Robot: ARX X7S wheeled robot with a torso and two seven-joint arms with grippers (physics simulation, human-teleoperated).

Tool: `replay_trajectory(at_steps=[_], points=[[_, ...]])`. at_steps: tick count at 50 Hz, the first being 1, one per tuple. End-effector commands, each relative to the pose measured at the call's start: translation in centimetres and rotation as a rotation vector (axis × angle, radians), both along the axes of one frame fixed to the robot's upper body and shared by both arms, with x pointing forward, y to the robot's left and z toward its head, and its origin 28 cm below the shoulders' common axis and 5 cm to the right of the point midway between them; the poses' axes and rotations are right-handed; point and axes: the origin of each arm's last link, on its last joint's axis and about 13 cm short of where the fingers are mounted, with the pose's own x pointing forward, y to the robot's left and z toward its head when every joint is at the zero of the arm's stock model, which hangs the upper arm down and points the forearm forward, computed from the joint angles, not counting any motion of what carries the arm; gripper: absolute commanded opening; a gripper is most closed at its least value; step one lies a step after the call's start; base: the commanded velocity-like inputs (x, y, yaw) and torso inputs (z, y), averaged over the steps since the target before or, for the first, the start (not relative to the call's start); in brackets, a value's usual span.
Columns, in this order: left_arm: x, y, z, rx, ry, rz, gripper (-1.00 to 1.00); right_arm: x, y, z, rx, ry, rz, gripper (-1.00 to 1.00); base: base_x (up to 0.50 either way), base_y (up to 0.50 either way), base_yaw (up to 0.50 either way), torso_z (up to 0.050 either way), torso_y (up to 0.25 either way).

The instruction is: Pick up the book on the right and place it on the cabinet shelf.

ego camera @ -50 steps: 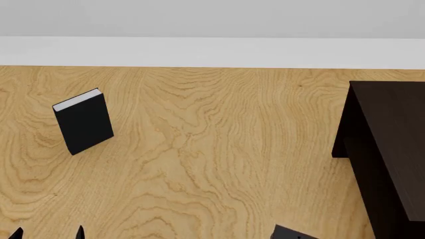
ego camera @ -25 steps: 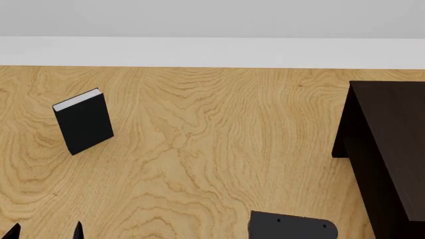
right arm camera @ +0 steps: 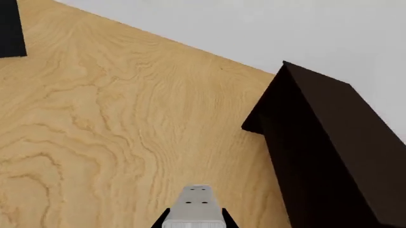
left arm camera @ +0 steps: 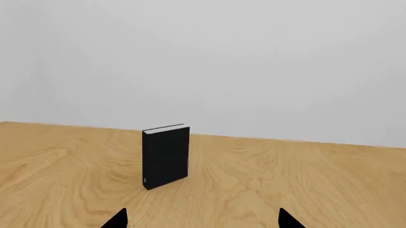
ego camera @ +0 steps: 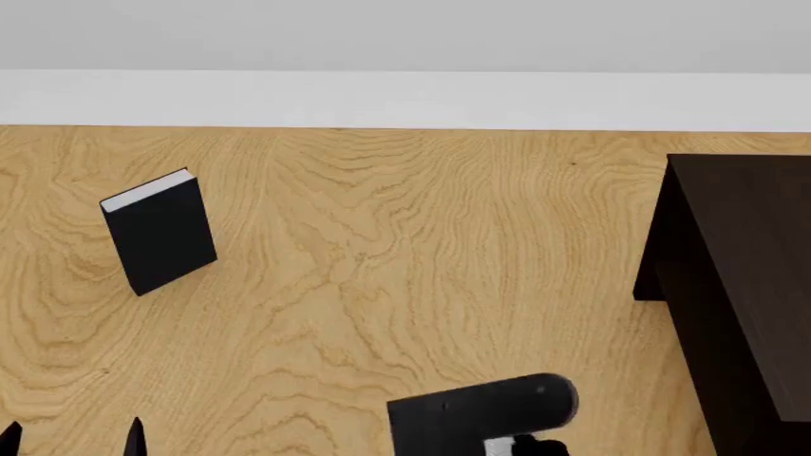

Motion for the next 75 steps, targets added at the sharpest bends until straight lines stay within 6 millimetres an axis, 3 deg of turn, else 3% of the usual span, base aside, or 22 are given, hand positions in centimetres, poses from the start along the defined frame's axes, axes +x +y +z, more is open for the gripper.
replay_trajectory(at_steps=[1, 9, 25, 30, 39, 44, 48, 59, 75], points=[[-0.5, 0.4, 0.2, -0.005, -0.040, 0.018, 1.00, 1.0, -0.3, -0.8, -0.264, -0.195, 0.007, -1.00, 0.00, 0.00, 0.00, 0.000, 0.000], [-1.0, 1.7, 1.8, -0.024, -0.116, 0.098, 1.00, 1.8, -0.7, -1.6, -0.503, -0.360, -0.011, -1.00, 0.00, 0.00, 0.00, 0.000, 0.001], [-3.4, 4.8, 5.2, -0.048, -0.260, 0.337, 1.00, 2.9, -1.1, -2.7, -0.666, -0.425, -0.017, -1.00, 0.00, 0.00, 0.00, 0.000, 0.001], [-4.7, 5.7, 6.2, -0.030, -0.335, 0.462, 1.00, 3.2, -1.3, -3.0, -0.668, -0.420, -0.015, -1.00, 0.00, 0.00, 0.00, 0.000, 0.002], [-7.1, 8.8, 7.7, -0.082, -0.499, 0.834, 1.00, 3.6, -1.6, -3.8, -0.710, -0.441, -0.002, -1.00, 0.00, 0.00, 0.00, 0.000, 0.001], [-9.4, 10.3, 7.9, -0.209, -0.644, 1.011, 1.00, 3.9, -1.6, -4.1, -0.721, -0.440, 0.000, -1.00, 0.00, 0.00, 0.00, 0.000, 0.000], [-11.4, 11.2, 7.8, -0.413, -0.759, 1.006, 1.00, 4.1, -1.5, -4.2, -0.734, -0.441, 0.001, -1.00, 0.00, 0.00, 0.00, 0.000, 0.003], [-14.7, 11.5, 7.5, -0.624, -0.982, 1.087, 1.00, 4.1, -1.4, -4.5, -0.783, -0.464, 0.062, -1.00, 0.00, 0.00, 0.00, 0.001, 0.001], [-14.1, 11.5, 7.3, -0.598, -0.938, 1.056, 1.00, 5.6, -1.5, -5.0, -0.944, -0.601, 0.138, -1.00, 0.00, 0.00, 0.00, 0.000, 0.001]])
